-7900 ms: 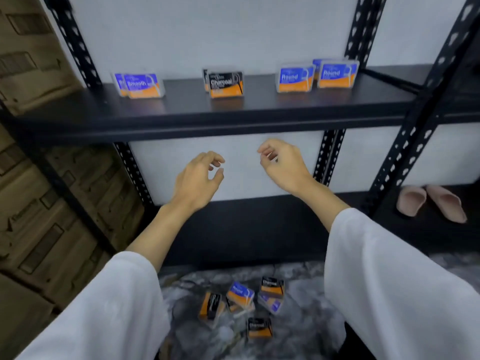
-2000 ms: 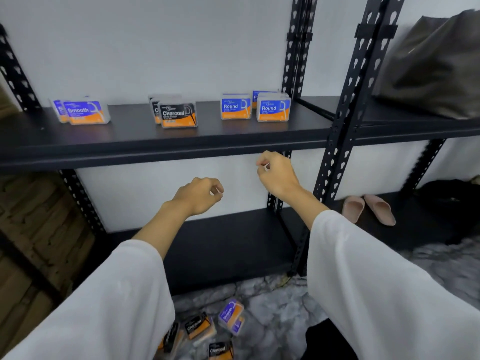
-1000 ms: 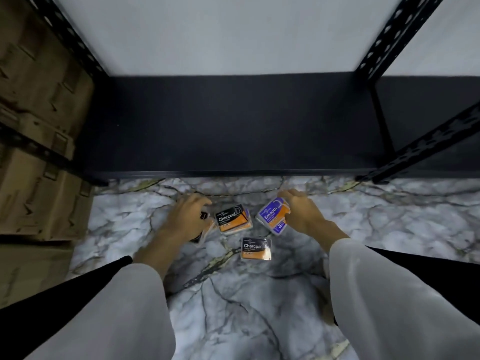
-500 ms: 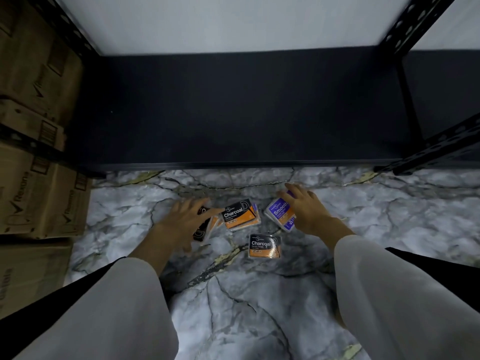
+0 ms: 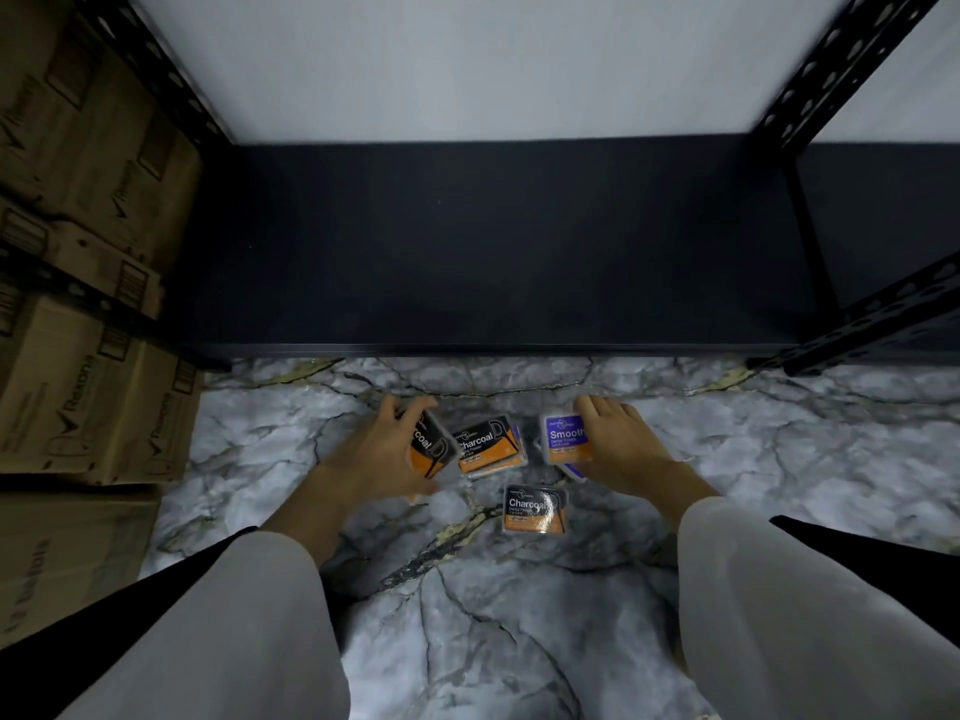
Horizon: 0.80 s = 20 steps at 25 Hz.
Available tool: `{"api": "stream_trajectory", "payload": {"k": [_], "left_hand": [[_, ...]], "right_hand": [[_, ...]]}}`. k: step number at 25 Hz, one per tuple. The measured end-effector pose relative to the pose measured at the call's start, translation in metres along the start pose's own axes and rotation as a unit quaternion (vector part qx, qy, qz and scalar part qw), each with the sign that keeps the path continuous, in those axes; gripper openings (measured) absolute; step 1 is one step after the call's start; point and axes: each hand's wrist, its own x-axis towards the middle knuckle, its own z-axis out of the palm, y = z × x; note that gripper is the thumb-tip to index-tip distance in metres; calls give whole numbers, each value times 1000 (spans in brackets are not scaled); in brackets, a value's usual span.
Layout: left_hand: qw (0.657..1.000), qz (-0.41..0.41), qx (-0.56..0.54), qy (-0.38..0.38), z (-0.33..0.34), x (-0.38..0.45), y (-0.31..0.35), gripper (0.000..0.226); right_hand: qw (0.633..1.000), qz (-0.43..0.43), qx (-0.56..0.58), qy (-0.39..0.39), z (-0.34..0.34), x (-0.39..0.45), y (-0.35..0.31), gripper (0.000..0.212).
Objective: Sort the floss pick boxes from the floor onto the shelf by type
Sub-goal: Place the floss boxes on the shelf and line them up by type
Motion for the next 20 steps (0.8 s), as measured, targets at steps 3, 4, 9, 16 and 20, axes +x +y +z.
{"api": "stream_trajectory", "payload": {"k": [3, 4, 9, 16, 20], "left_hand": [[994, 7, -85, 69, -21, -21, 25, 101], [991, 16, -95, 91, -31, -29, 34, 102], [973, 61, -120, 189, -90, -85, 76, 106], [931, 122, -130, 317, -191, -182, 139, 98], [900, 163, -128, 384, -243, -224, 169, 92]], "right_hand": [[998, 10, 52, 33, -36, -17, -18, 61], [997, 1, 58, 51, -50, -23, -25, 61], [984, -49, 70, 157, -137, -68, -56, 69], [947, -103, 50, 301, -281, -145, -102, 75], [919, -134, 40, 368, -348, -177, -126, 76]]}}
